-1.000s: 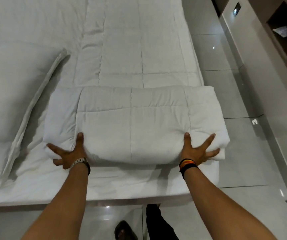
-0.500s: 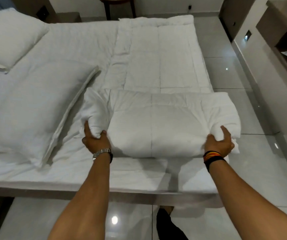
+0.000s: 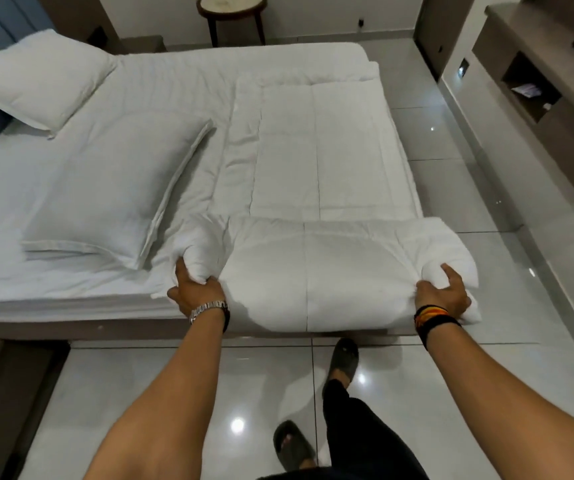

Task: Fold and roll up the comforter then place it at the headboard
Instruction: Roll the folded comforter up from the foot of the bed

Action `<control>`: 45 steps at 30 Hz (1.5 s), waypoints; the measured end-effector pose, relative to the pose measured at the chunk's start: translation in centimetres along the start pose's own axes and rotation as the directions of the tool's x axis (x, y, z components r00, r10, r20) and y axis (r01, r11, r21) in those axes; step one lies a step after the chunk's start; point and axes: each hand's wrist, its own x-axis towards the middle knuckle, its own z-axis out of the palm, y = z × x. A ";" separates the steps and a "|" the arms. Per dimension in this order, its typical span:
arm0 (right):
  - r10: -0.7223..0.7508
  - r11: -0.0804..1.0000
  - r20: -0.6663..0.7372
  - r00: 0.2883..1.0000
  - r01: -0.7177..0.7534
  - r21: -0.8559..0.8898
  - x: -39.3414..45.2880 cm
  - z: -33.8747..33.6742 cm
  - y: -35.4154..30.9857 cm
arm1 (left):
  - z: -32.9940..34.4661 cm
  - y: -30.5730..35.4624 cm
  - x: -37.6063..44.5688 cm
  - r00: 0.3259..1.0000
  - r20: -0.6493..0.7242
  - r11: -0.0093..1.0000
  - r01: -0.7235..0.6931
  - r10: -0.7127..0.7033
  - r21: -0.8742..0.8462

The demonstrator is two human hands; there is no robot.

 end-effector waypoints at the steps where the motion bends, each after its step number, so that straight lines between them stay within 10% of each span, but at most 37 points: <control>1: 0.004 1.000 -0.002 1.000 -0.004 -0.015 -0.5 -0.3 0.0 | -0.1 -0.4 0.1 1.000 0.006 1.000 -0.031 0.031 0.007; 15: -0.152 0.988 -0.060 0.987 0.153 0.019 9.1 13.5 -16.2 | 9.9 15.4 8.9 0.996 0.037 0.995 -0.077 0.080 -0.060; 20: -0.237 0.969 0.100 0.966 0.229 0.091 17.7 22.3 -22.8 | 18.5 22.2 16.0 0.943 0.036 0.916 -0.312 0.331 -0.251; 25: -0.479 0.782 0.319 0.818 0.563 -0.268 21.4 26.6 -18.2 | 25.6 18.2 16.7 0.822 0.211 0.817 -0.561 0.529 0.135; 33: -0.172 0.358 0.539 0.824 0.562 -0.745 27.1 29.6 -11.4 | 30.1 9.3 20.1 0.781 0.521 0.473 -0.624 0.345 0.622; 38: -0.265 0.514 0.384 0.885 0.466 -0.720 22.8 25.3 -10.4 | 26.5 9.3 18.6 0.852 0.377 0.593 -0.523 0.362 0.612; 45: 0.011 0.924 0.051 0.999 0.009 -0.382 18.3 22.4 -4.4 | 24.0 7.6 20.0 0.978 0.169 0.917 -0.176 0.121 0.359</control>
